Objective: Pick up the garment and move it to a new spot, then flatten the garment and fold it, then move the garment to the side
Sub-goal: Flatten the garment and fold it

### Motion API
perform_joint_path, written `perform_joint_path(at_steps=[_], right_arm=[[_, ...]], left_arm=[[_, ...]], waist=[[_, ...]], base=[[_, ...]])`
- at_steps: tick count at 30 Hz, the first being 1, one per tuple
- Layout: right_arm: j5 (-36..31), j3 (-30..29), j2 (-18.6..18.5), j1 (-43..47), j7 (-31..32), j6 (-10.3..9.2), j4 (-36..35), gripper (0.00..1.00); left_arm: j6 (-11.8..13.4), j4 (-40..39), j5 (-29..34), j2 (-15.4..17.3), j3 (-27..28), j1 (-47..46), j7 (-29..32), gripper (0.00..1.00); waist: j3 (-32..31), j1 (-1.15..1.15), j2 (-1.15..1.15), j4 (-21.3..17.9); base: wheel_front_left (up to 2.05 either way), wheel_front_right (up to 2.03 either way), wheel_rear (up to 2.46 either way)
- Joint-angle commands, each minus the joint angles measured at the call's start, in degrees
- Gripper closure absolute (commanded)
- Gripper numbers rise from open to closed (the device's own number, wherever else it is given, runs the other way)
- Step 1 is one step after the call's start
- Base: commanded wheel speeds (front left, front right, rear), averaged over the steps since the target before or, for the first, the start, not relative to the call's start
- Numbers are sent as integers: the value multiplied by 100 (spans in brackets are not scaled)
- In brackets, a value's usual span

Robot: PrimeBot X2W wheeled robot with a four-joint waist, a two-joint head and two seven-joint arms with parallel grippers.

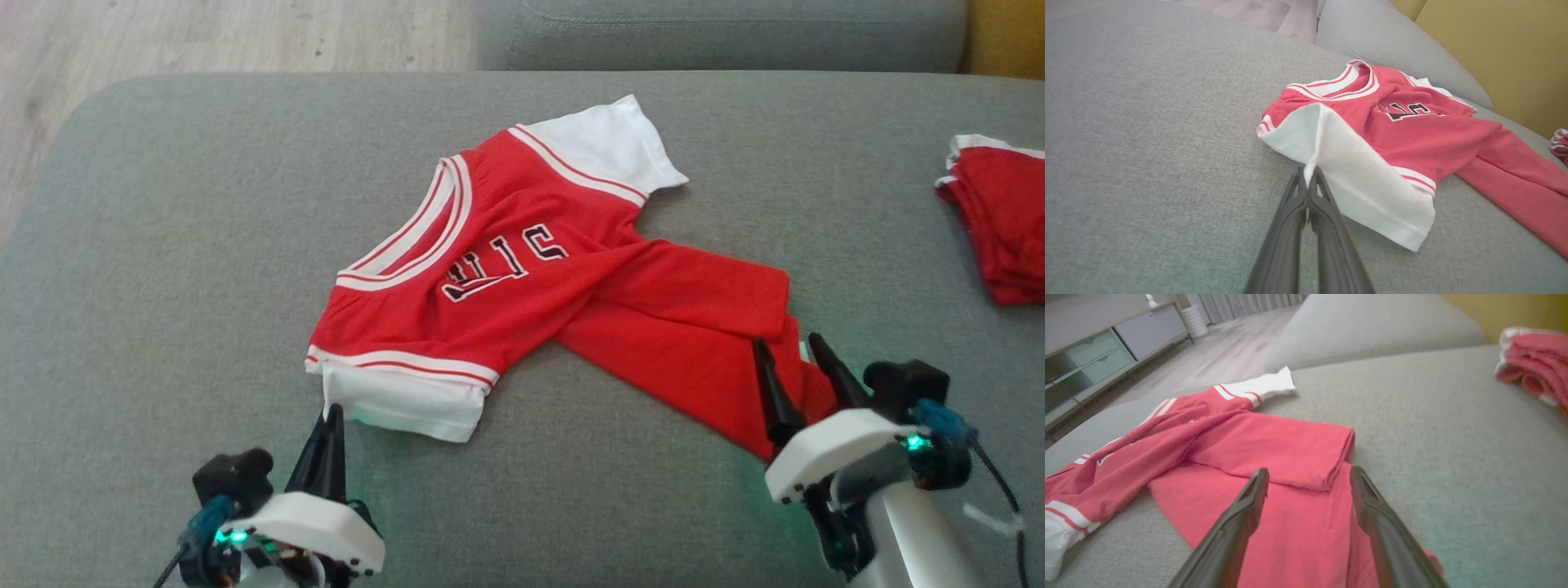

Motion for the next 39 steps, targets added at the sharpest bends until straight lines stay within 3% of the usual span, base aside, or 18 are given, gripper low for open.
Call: perform_joint_path(at_steps=[1, 6, 15, 17, 18, 20, 30, 39], right_arm=[[114, 150, -34, -277, 37, -4, -45, 0], [649, 269, -34, -713, 277, -4, 729, 0], [853, 325, -34, -1438, 32, -4, 1695, 0], [873, 329, -34, -1560, -39, -4, 1875, 25], [937, 373, -34, -1654, -69, -4, 2062, 60], [962, 424, -34, -1733, -92, -4, 2245, 100], [1358, 852, -34, -1871, -769, -4, 2312, 100], [1275, 750, -34, -1741, -959, -4, 1298, 100]], left_arm=[[38, -203, 69, 132, 188, -143, -16, 100], [145, -449, 99, 141, 145, -107, 46, 100], [284, -700, 112, 276, 200, -44, 71, 100], [298, -736, 112, 298, 207, -38, 74, 100], [309, -767, 111, 317, 212, -34, 76, 100], [319, -799, 117, 334, 212, -32, 74, 100], [274, -1293, 199, 551, 204, -80, 83, 100], [379, -2511, 274, 1067, 481, -437, 390, 100]], waist=[[19, 0, 0, 34], [69, 0, 0, 135], [119, 0, 0, 189], [116, 0, 0, 195], [105, 0, 0, 197], [86, 0, 0, 198], [-352, 0, 0, 54], [-902, 0, 0, -174]], base=[[0, 0, 0], [0, 0, 0], [0, 0, 0], [0, 0, 0], [0, 0, 0], [0, 0, 0], [0, 0, 0], [0, 0, 0]])
